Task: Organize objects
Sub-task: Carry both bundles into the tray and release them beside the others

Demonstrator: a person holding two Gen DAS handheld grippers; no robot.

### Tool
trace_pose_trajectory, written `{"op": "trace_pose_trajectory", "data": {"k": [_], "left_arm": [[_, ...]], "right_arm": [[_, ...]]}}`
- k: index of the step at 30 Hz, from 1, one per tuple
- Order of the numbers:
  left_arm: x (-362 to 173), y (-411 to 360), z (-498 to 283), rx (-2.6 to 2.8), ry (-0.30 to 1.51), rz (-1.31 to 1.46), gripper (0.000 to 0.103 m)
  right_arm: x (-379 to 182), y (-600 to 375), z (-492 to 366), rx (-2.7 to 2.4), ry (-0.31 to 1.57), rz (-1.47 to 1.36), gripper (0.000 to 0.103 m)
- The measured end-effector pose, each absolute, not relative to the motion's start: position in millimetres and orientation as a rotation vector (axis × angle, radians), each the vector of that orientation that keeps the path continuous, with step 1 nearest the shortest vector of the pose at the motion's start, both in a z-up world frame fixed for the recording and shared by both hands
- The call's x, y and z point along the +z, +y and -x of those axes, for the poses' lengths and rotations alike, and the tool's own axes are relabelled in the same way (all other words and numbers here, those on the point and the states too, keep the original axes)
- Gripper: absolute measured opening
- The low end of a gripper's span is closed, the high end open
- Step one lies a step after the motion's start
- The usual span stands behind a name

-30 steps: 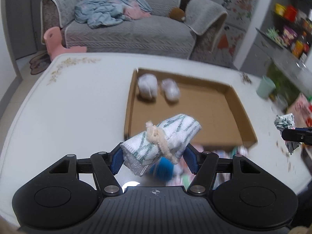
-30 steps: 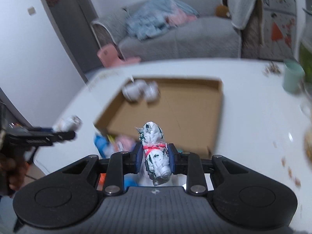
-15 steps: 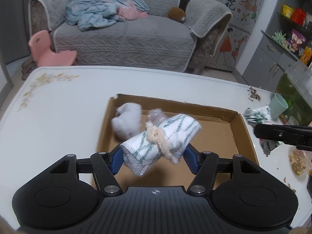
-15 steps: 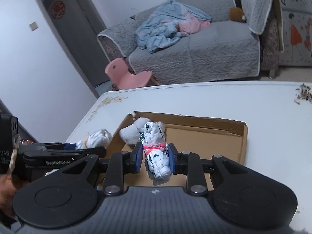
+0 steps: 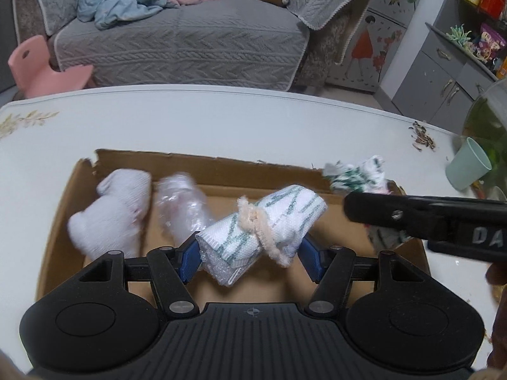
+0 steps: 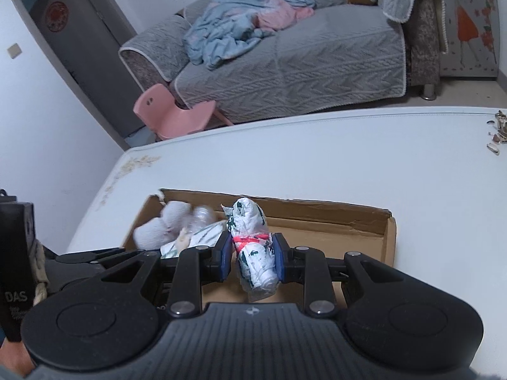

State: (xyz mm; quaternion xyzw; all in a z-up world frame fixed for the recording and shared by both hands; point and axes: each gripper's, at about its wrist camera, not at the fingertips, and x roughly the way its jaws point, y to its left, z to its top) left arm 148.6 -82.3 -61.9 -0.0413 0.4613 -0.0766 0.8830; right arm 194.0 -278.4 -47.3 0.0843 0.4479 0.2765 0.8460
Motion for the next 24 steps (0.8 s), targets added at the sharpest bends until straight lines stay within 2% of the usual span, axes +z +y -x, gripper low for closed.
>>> {"op": "trace_pose_trajectory", "data": {"k": [12, 19, 24], "left_arm": [[-92, -103, -159, -0.103, 0.944, -0.063, 0.071], [-88, -101, -150, -0.096, 0.942, -0.068, 0.084], [-83, -101, -139, -0.122, 0.927, -0.073, 0.087]], "right_arm": [[-75, -267, -211, 0.561, 1.007, -0.161, 0.024], [-80, -271, -220, 0.561, 1.032, -0.190, 0.024], [-85, -273, -226, 0.556, 1.053, -0.212, 0.024]]}}
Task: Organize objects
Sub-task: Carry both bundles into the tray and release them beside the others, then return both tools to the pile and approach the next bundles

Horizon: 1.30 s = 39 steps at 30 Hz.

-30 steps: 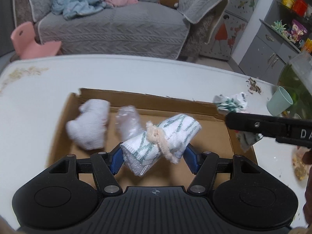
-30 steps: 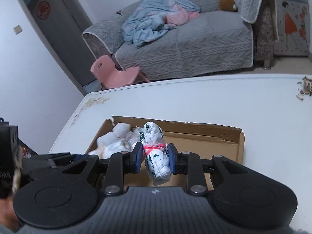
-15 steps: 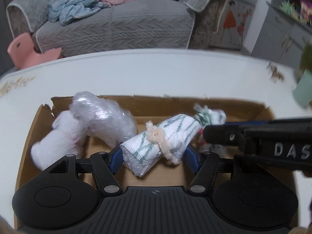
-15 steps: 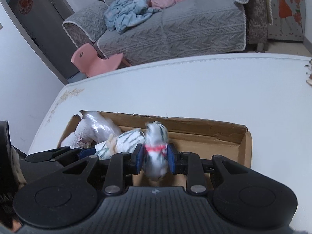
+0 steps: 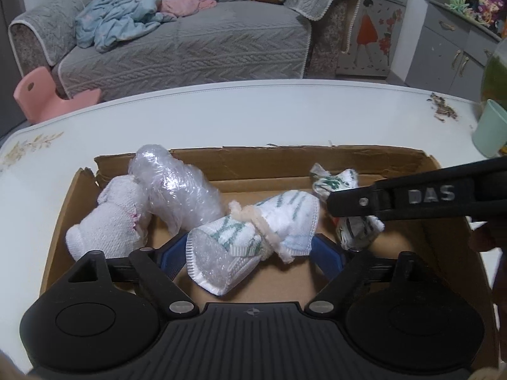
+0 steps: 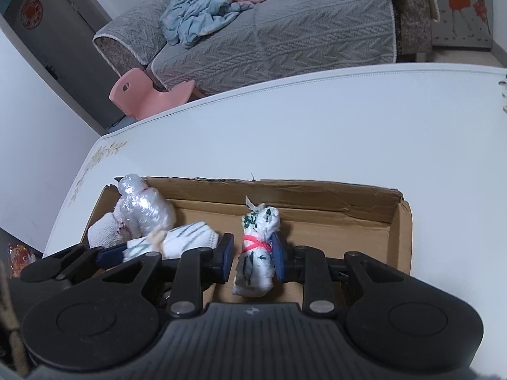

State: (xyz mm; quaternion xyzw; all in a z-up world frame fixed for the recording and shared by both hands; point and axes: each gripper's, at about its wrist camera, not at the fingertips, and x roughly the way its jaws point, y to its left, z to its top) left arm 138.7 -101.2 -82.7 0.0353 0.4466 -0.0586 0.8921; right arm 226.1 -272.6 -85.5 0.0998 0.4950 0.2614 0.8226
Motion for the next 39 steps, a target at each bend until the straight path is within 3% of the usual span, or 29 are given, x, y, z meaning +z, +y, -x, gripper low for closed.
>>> {"op": "trace_pose_trajectory", "data": {"k": [8, 14, 27, 39], "left_arm": [[-94, -99, -145, -0.118, 0.965, -0.066, 0.088], [-96, -93, -141, -0.124, 0.984, -0.046, 0.089], [-73, -85, -134, -0.128, 0.962, 0.010, 0.089], [-20, -48, -68, -0.112, 0.880, 0.070, 0.092]], "right_arm": [[-87, -266, -231, 0.623, 1.070, -0.293, 0.025], [-82, -277, -230, 0.568, 1.059, -0.281, 0.033], [-62, -281, -221, 0.569, 1.038, -0.319, 0.038], [25, -314, -147, 0.538, 0.836, -0.359, 0.066]]}}
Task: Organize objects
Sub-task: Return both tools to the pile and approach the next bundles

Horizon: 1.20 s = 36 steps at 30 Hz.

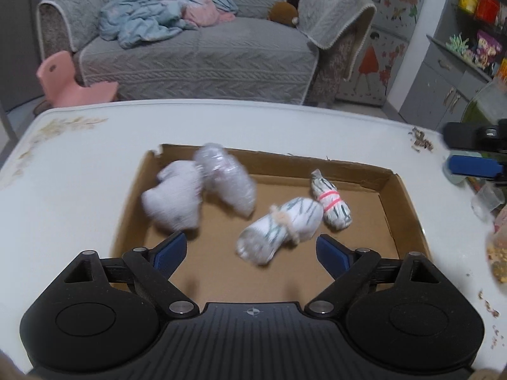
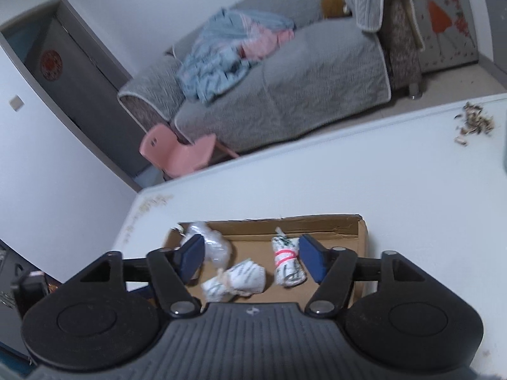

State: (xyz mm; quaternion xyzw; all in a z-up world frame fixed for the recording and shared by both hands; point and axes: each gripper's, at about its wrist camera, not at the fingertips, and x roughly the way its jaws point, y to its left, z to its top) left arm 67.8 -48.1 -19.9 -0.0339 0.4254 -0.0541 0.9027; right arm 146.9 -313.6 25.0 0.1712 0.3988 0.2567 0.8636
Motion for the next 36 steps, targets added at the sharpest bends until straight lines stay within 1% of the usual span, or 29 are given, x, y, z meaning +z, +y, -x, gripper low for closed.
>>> {"op": "trace_pose_trajectory", "data": {"k": [1, 3, 4, 5, 7, 10, 12, 16, 21, 25, 27, 29, 31, 33, 34, 36], "left_arm": [[-15, -42, -58, -0.111, 0.872, 0.067, 0.093], [-7, -32, -35, -0.103, 0.853, 0.044, 0.094], [-4, -26, -22, -0.096, 0.842, 0.044, 0.097], [-1, -20, -8, -0.091, 0.835, 0.040, 0.099], [1, -10, 20, -0.080, 0.826, 0.022, 0.099], [-3, 1, 65, -0.068, 0.839, 0.015, 0.100], [-10, 3, 96, -0.079, 0.860, 0.015, 0.100], [-29, -14, 146, -0.123, 0.908, -0.017, 0.102], [-59, -46, 161, -0.183, 0.958, -0.047, 0.102], [-77, -62, 157, -0.205, 0.983, -0.071, 0.102], [-82, -67, 154, -0.199, 0.986, -0.081, 0.102], [-87, -68, 149, -0.200, 1.002, -0.062, 0.102], [-92, -69, 146, -0.197, 1.000, -0.066, 0.102], [-96, -67, 144, -0.184, 1.009, -0.067, 0.102], [-98, -66, 143, -0.180, 1.013, -0.058, 0.102], [-100, -64, 142, -0.166, 1.012, -0.048, 0.102]], "right_arm": [[32, -315, -136, 0.537, 0.815, -0.354, 0.068], [48, -316, -104, 0.529, 0.758, -0.322, 0.075], [56, -317, -84, 0.519, 0.715, -0.307, 0.087], [63, -315, -64, 0.504, 0.663, -0.293, 0.102], [72, -317, -21, 0.474, 0.553, -0.273, 0.103], [55, -332, 20, 0.497, 0.558, -0.333, 0.103], [43, -336, 35, 0.516, 0.619, -0.307, 0.102], [22, -327, 54, 0.381, 0.691, -0.105, 0.102], [-6, -312, 51, 0.318, 0.826, 0.021, 0.102], [-17, -297, 52, 0.338, 0.885, 0.090, 0.098], [-24, -290, 54, 0.351, 0.911, 0.132, 0.092], [-30, -284, 55, 0.370, 0.930, 0.176, 0.083], [-34, -281, 61, 0.400, 0.910, 0.234, 0.079], [-35, -279, 65, 0.447, 0.887, 0.306, 0.078], [-35, -279, 65, 0.468, 0.878, 0.346, 0.074], [-37, -281, 61, 0.521, 0.888, 0.396, 0.069]]}}
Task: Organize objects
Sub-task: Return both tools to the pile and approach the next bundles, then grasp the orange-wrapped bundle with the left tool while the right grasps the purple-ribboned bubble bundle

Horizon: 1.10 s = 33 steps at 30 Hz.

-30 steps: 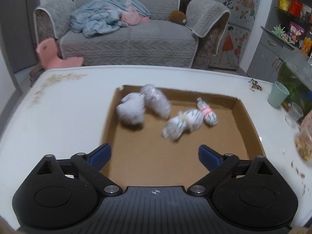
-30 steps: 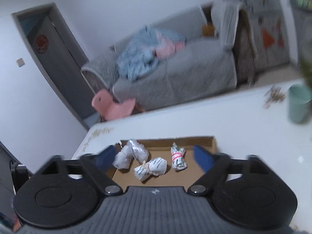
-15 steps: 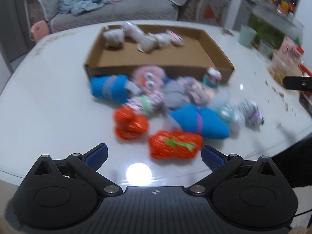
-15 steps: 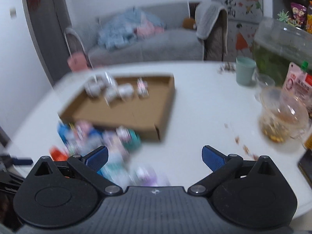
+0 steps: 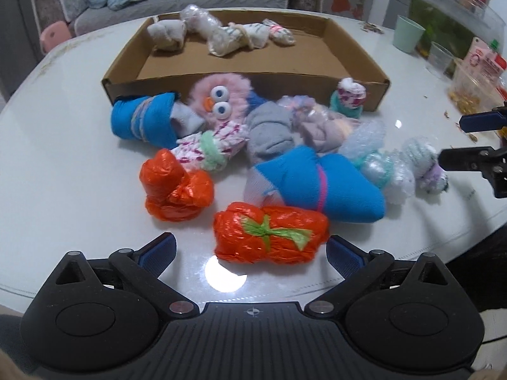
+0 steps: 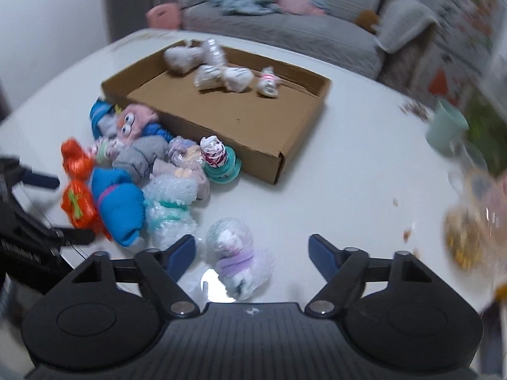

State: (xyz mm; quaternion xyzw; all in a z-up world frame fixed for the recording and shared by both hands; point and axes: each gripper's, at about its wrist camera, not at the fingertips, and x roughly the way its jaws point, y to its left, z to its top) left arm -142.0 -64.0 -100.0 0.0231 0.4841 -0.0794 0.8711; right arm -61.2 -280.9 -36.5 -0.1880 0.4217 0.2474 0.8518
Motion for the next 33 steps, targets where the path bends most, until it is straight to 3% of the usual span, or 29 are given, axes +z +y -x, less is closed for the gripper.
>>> {"op": "trace_pose_trajectory", "data": {"k": [2, 15, 18, 20, 22, 33], "left_arm": [[-100, -64, 141, -0.171, 1.006, -0.044, 0.101], [-109, -67, 138, -0.174, 0.982, -0.085, 0.098], [-109, -70, 139, -0.182, 0.960, -0.097, 0.091], [-107, -72, 141, -0.199, 0.945, -0.107, 0.079], [-105, -74, 144, -0.214, 0.934, -0.120, 0.072], [-98, -73, 148, -0.232, 0.933, -0.135, 0.068]], "right_arm": [[-37, -285, 56, 0.558, 0.901, 0.412, 0.061], [-54, -271, 51, 0.743, 0.980, 0.497, 0.053], [-61, -268, 48, 0.728, 1.003, 0.504, 0.046], [-65, -265, 47, 0.711, 1.012, 0.525, 0.039], [-65, -265, 47, 0.706, 1.019, 0.531, 0.037], [-57, -267, 42, 0.672, 1.037, 0.459, 0.031]]}}
